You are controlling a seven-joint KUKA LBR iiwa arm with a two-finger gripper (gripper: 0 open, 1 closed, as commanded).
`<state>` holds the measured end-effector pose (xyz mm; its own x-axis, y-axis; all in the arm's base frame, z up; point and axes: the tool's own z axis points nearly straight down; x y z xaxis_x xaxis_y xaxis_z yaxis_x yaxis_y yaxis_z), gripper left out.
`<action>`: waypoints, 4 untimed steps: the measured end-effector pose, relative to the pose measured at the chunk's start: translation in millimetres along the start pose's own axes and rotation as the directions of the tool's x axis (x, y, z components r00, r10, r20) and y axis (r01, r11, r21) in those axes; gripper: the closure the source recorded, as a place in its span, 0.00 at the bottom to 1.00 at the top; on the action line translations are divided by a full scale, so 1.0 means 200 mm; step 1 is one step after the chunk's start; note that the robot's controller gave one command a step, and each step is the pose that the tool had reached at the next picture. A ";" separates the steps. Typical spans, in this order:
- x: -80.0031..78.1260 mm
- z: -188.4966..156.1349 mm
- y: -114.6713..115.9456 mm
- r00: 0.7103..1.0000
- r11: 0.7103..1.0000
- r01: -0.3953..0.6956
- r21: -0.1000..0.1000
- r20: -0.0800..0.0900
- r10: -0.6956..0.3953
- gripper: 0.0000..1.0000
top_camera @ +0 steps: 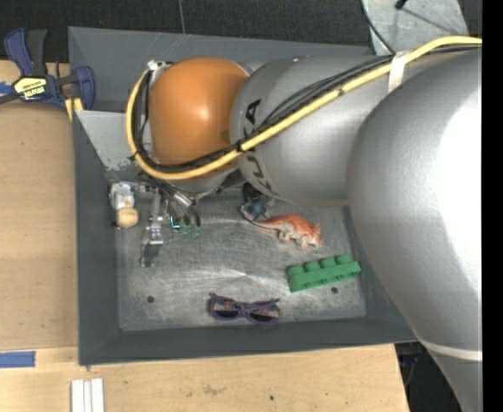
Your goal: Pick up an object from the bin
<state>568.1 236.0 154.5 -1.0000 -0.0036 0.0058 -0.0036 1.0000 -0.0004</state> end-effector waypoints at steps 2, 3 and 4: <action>-0.01 0.05 -0.05 0.997 0.997 -0.074 -0.007 0.014 0.074 0.00; -0.06 0.23 -0.13 0.972 0.972 -0.235 -0.003 0.008 0.235 0.00; -0.07 0.32 -0.16 0.989 0.989 -0.151 -0.001 0.006 0.151 0.00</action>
Offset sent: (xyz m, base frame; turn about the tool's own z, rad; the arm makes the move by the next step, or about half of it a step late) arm -0.0015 -0.0580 -0.0786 0.3425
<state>581.8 204.6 90.1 -0.9891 0.1472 -0.0007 0.1472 0.9891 -0.0002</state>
